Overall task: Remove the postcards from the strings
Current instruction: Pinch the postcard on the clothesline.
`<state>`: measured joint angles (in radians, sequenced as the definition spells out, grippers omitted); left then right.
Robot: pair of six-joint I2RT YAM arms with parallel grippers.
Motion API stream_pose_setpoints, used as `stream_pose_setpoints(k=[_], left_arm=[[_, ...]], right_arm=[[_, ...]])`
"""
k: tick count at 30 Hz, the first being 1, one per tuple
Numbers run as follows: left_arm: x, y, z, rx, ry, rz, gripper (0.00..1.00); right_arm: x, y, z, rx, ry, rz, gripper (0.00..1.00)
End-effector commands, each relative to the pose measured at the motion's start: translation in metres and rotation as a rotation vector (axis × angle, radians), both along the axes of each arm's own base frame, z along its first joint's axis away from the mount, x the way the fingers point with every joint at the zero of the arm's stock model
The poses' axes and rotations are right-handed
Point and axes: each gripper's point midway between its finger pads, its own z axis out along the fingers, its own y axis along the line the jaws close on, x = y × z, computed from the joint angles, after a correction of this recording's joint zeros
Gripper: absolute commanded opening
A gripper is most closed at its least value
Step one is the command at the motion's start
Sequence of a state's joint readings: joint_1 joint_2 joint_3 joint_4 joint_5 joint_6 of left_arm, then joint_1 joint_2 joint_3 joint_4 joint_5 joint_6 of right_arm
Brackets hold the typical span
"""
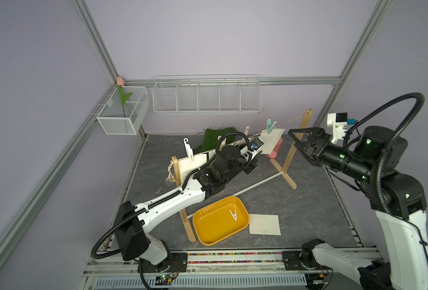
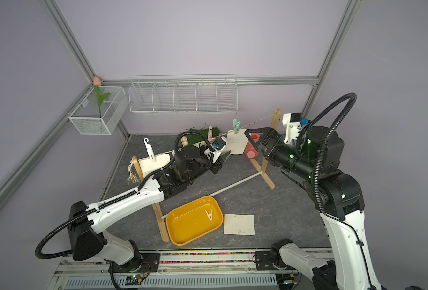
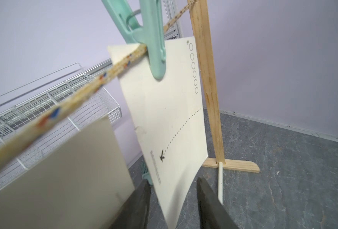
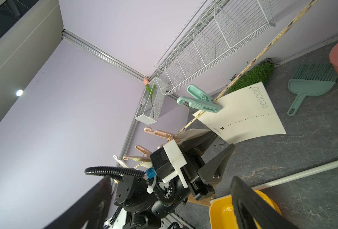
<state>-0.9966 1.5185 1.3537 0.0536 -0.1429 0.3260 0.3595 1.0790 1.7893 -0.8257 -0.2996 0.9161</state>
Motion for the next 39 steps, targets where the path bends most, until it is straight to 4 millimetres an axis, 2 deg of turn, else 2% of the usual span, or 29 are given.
stream_pose_setpoints(k=[1,5,21,32,39], left_arm=[[-0.001,-0.003,0.008,-0.02,-0.012,-0.027,0.36],[0.001,-0.005,0.009,-0.003,-0.036,-0.023,0.27],[0.013,-0.016,0.002,0.077,-0.167,-0.015,0.09],[0.03,-0.018,-0.003,0.157,-0.28,0.055,0.04],[0.035,-0.018,0.008,0.157,-0.33,0.082,0.04]], right_arm=[[0.005,-0.001,0.002,0.011,-0.002,-0.011,0.93],[0.009,0.003,0.002,0.023,0.026,-0.006,0.94],[0.022,0.01,-0.002,0.048,0.079,0.0,0.95],[0.033,0.017,-0.01,0.08,0.168,0.005,0.96],[0.039,0.018,-0.023,0.092,0.249,-0.017,0.99]])
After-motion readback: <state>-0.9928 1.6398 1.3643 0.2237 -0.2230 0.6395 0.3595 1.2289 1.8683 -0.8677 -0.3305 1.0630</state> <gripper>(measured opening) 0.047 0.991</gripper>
